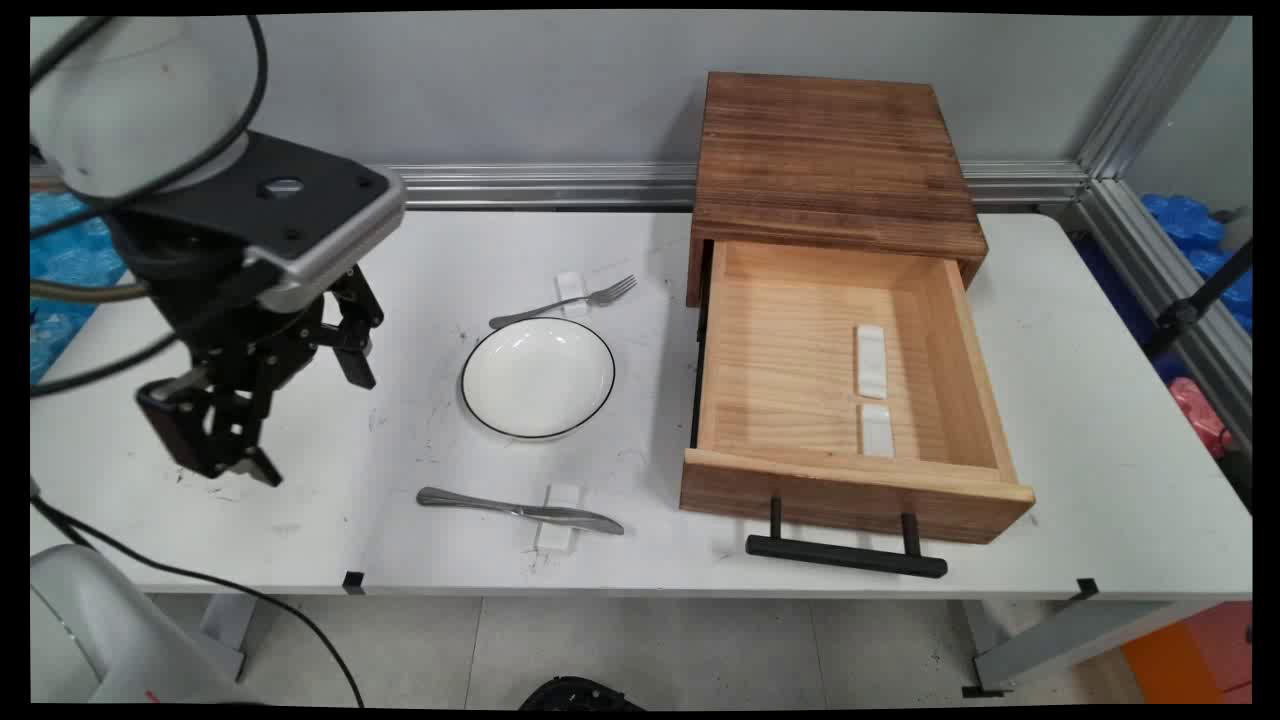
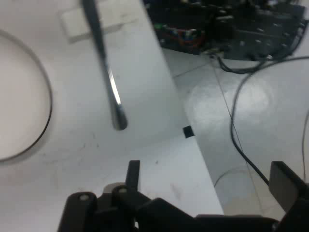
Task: Pick up the knife from the right of the white plate
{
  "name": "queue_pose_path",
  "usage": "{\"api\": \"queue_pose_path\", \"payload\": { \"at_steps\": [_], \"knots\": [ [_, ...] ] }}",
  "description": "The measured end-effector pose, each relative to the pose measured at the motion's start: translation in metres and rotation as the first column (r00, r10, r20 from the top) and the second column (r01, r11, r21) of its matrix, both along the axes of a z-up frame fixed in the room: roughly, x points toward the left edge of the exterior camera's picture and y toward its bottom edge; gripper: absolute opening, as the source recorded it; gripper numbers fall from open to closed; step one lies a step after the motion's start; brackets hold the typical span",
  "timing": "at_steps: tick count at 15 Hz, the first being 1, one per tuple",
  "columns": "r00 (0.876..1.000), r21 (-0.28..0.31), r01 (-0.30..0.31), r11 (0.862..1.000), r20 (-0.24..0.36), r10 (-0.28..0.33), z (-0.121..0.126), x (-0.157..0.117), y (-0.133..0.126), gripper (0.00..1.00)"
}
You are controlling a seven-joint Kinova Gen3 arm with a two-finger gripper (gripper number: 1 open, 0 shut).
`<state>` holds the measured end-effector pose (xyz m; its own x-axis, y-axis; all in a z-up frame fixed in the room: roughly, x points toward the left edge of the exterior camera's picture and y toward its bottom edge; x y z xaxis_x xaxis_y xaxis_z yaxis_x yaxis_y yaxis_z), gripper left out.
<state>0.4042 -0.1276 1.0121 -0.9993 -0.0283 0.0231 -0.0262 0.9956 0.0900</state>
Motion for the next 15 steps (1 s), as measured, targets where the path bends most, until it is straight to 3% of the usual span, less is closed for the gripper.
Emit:
{"api": "queue_pose_path", "payload": {
  "at_steps": [3,7,15],
  "knots": [
    [0.991,-0.041,-0.132,0.990,0.005,0.133,-0.017,0.006,-0.004,1.00],
    [0.973,-0.069,-0.229,0.971,-0.011,0.229,-0.043,0.013,-0.011,1.00],
    [0.958,-0.047,-0.279,0.959,-0.080,0.275,-0.121,0.008,-0.027,1.00]
  ]
}}
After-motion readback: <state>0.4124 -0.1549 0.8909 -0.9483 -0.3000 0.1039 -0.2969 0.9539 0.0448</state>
